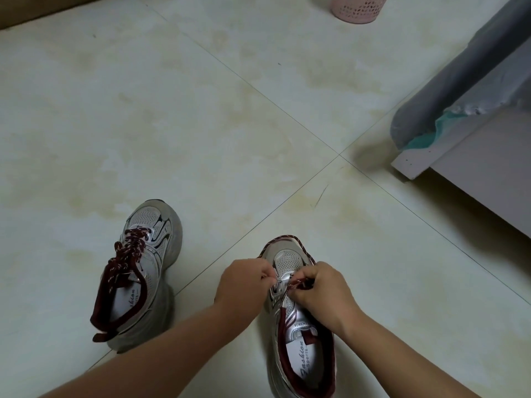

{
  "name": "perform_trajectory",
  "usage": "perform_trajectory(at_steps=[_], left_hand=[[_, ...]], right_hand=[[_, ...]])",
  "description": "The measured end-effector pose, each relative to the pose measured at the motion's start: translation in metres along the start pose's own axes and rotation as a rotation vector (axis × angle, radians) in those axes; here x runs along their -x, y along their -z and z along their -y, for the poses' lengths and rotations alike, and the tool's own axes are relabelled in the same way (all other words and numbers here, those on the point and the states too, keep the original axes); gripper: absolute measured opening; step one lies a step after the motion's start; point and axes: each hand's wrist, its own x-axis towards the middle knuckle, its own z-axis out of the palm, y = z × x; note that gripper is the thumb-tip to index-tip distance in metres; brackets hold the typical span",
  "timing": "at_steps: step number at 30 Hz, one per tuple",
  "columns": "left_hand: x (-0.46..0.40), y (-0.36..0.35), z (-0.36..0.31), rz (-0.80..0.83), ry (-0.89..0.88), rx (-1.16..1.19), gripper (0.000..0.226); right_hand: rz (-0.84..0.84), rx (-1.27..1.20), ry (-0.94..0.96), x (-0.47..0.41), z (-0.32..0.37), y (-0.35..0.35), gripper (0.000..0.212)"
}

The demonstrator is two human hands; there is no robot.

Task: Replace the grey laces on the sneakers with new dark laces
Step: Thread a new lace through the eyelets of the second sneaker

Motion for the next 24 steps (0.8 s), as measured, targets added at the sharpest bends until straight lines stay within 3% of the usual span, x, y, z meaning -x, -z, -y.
perform_trajectory(at_steps=[3, 8, 15, 17, 19, 21, 24], left_hand=[[-0.001, 0.002, -0.002, 0.007, -0.082, -0.141, 0.016], [-0.010, 0.005, -0.009, 0.206, -0.311, -0.653, 0.022], [-0.021, 0.004, -0.022, 0.297, -0.349, -0.798, 0.022], [-0.022, 0.004, -0.021, 0.298, -0.292, -0.678, 0.017], [-0.024, 0.006, -0.012, 0.219, -0.141, -0.356, 0.006], [-0.023, 0.004, -0.003, 0.154, -0.032, -0.118, 0.020], [-0.017, -0.005, 0.005, 0.098, 0.027, -0.012, 0.008]], right_hand=[[-0.010, -0.033, 0.008, -0.001, -0.003, -0.004, 0.025], [-0.030, -0.058, 0.020, -0.003, -0.006, -0.006, 0.010], [-0.070, 0.172, 0.055, -0.009, -0.003, -0.016, 0.014], [-0.081, 0.213, 0.061, -0.011, -0.002, -0.017, 0.012], [-0.086, 0.256, 0.080, -0.012, -0.001, -0.016, 0.011], [-0.078, 0.325, 0.116, -0.012, 0.000, -0.015, 0.014], [-0.059, 0.433, 0.164, -0.013, 0.002, -0.014, 0.019]])
